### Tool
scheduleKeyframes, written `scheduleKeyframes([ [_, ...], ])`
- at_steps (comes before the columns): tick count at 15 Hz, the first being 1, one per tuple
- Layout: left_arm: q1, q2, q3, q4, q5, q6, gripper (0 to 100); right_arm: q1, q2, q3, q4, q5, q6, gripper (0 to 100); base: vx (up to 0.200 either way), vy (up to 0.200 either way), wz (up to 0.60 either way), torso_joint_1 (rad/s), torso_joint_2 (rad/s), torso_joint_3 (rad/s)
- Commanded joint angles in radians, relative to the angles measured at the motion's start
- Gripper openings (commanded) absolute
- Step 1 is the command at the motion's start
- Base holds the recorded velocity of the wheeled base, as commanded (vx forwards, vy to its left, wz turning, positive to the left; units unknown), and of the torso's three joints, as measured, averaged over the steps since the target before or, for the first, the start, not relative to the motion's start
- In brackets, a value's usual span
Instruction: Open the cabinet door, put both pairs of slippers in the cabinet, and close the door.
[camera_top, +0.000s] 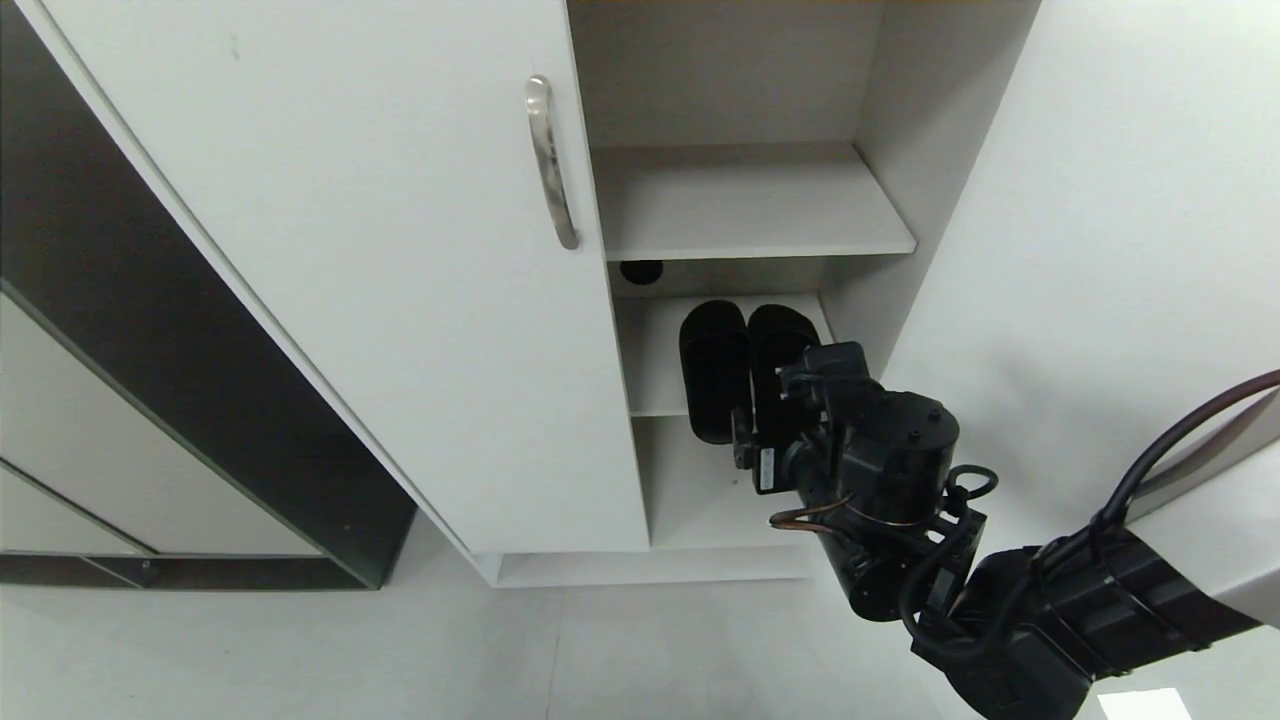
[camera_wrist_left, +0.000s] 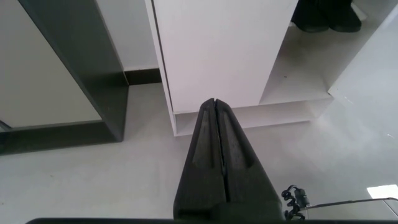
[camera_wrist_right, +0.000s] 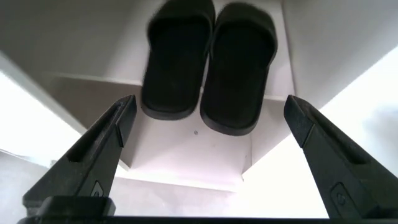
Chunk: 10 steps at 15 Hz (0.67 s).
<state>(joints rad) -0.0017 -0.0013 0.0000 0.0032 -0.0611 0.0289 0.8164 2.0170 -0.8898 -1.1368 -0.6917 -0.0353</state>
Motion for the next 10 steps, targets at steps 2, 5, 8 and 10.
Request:
scheduleKeyframes([
  [2,0.0,0.001,0.0,0.0,0.0,0.0,0,0.001,0.0,0.0,0.0,0.0,0.0,100,0.0,0.0,0.0,0.002,0.0,0.188],
  [5,0.0,0.001,0.0,0.0,0.001,0.0,0,0.001,0.0,0.0,0.0,0.0,0.0,100,0.0,0.0,0.0,0.002,0.0,0.204],
  [8,0.0,0.001,0.0,0.0,0.001,0.0,0,0.001,0.0,0.0,-0.001,0.0,0.002,100,0.0,0.0,0.0,0.009,0.01,0.203],
  [10,0.0,0.001,0.0,0.0,0.001,0.0,0,0.001,0.005,0.0,-0.001,0.0,0.002,100,0.0,0.0,0.0,0.002,0.0,0.212],
])
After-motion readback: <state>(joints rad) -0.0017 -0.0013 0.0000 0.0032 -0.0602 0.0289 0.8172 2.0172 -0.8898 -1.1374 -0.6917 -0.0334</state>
